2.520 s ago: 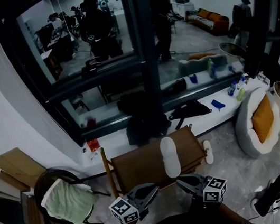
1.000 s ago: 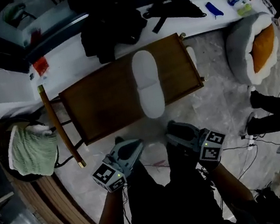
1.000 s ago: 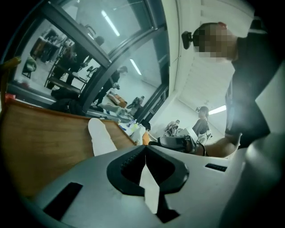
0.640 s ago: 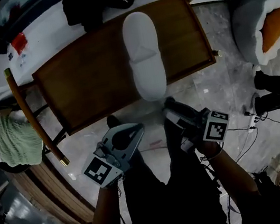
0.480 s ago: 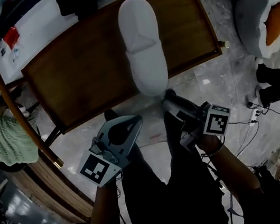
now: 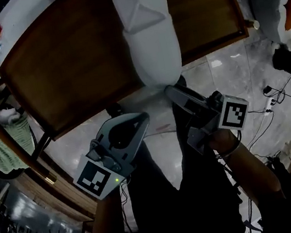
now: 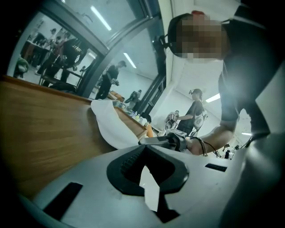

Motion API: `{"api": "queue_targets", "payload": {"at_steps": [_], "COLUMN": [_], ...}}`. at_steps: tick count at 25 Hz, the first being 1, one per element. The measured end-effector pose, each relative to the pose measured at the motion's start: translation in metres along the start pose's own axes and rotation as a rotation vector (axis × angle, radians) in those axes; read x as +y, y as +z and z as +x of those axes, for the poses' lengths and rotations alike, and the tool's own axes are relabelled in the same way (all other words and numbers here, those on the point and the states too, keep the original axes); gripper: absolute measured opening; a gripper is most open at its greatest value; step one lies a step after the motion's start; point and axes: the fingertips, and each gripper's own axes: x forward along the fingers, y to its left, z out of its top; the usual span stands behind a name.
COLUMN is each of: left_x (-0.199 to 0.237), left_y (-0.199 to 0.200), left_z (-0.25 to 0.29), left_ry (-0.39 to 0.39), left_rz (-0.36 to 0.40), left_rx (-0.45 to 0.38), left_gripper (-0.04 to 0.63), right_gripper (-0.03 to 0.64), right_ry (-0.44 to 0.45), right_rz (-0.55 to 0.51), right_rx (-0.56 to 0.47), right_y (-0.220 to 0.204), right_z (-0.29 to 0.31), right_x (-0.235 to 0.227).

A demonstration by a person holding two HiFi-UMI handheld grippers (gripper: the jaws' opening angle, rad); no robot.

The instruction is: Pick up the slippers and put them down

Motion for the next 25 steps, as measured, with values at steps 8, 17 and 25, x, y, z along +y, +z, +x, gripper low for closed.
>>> {"api": "queue_targets", "payload": {"at_steps": [8,17,25], "left_x": [0.005,0.009,0.001], "left_y": [-0.008,-0.009,-0.01], "left_z": [0.006,0.006,0.008], "left_ry": [-0.019,-0.029,-0.033], "left_rz": [-0.02,-0.023,-0.018], "left_rx": [0.014,0.008,0.004], "left_gripper": [0.011,0.011,0.011], "right_gripper": [0.183,0.07,0.063], "right_ry": [-0.004,0.028,0.106], "right_rz": [0.015,-0.025,-0.037], "right_rx": [-0.006,0.01,-0.02], "right_y": [0.003,0.004,0.005], "right_z": [0.013,0.015,0.006], "right_x": [-0.001,0.01,0.021]}}
